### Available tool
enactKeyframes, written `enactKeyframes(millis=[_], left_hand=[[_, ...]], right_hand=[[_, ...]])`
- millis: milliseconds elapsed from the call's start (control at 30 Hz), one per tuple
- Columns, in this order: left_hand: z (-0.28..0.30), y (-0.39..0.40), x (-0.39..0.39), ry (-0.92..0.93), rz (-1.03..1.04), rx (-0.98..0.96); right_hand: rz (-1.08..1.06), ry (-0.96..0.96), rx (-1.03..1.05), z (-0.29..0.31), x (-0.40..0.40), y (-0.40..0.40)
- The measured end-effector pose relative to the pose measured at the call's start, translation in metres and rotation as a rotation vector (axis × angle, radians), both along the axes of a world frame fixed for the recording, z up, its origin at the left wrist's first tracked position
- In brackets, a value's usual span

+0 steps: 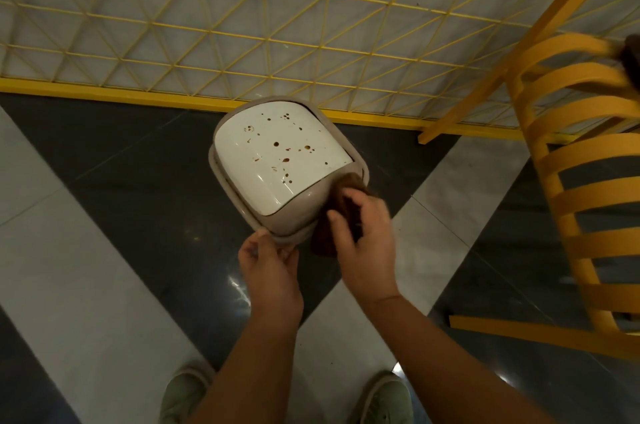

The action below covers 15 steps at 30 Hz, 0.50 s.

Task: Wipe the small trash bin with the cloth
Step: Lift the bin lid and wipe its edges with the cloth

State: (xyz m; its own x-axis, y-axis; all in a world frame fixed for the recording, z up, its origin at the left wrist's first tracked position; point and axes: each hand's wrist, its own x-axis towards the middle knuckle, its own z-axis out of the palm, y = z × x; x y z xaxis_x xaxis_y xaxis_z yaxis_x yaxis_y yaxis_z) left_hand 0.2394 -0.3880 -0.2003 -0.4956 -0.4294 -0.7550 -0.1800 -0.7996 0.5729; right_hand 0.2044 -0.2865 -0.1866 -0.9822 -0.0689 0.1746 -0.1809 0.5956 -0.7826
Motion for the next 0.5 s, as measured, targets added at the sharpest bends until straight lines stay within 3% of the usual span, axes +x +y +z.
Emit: enactKeyframes(millis=[200,267,400,500], left_hand=[[0.006,-0.004,-0.007,0.031,0.057,-0.02],[0.007,-0.009,-0.007,0.035,0.047,-0.02],[0.004,-0.006,-0.003,-0.002,0.014,-0.005],[0.004,-0.002,0.0,0.011,-0.001,-0.013]], right_hand=[[0.237,0.176,0.086,0.002,-0.005,-0.012],[0.13,0.121,0.065,0.0,-0.017,-0.005],[-0.267,-0.166,-0.101,-0.01,-0.03,0.007],[-0.216,-0.13,-0.091,-0.009,-0.015,0.0]])
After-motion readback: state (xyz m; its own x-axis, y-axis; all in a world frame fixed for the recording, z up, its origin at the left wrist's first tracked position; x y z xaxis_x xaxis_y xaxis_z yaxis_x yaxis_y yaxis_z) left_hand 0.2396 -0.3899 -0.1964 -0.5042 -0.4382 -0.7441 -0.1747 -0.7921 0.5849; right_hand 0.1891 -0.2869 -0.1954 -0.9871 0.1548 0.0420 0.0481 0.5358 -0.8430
